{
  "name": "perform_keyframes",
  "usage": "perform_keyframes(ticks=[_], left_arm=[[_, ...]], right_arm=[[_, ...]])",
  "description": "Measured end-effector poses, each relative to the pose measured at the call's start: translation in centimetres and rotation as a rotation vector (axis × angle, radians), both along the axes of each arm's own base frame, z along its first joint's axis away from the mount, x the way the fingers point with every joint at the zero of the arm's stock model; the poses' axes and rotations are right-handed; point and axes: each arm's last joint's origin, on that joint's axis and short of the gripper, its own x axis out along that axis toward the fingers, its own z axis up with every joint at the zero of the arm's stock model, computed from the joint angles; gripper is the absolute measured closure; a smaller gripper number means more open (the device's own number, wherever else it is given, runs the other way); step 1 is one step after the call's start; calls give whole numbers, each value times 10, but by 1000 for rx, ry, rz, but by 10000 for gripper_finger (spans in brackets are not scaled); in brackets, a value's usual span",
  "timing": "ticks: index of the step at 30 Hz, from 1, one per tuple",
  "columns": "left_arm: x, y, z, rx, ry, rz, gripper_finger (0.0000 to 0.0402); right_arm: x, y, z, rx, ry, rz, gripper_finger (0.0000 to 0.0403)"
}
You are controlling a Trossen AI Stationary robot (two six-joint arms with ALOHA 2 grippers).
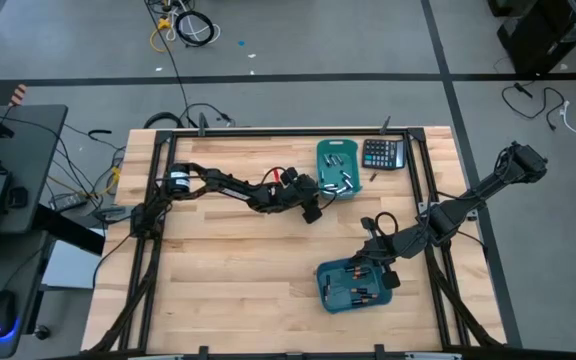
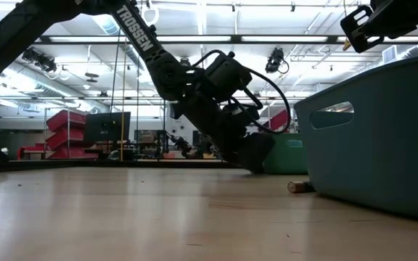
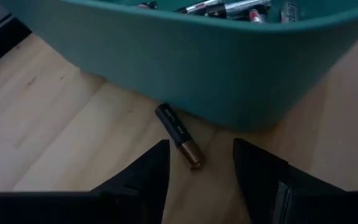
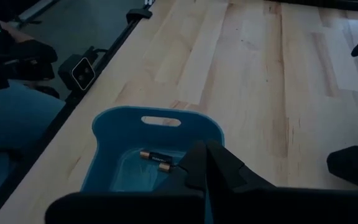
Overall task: Sort batteries
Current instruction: Put the black battery into the blue bin
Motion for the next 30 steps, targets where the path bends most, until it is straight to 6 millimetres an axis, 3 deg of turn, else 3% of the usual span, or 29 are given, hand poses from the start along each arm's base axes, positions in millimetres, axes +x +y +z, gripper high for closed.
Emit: perform_keyframes(ticks=[4,16,24,30], left_arm=[[-1,6,-3,-38,-20,33,251],[-2,9,-8,-57,-6,67,384],[-3,9,-9,-73,-5,84,387],[-3,0,-7,-79,-5,69,386]], right_arm=[[0,0,0,-4,-2,-4,401],[-1,-1,-8,-7,-3,-5,400],[-4,-3,-23,38,-8,-28,400],[-3,-2,-22,52,-31,-27,400]])
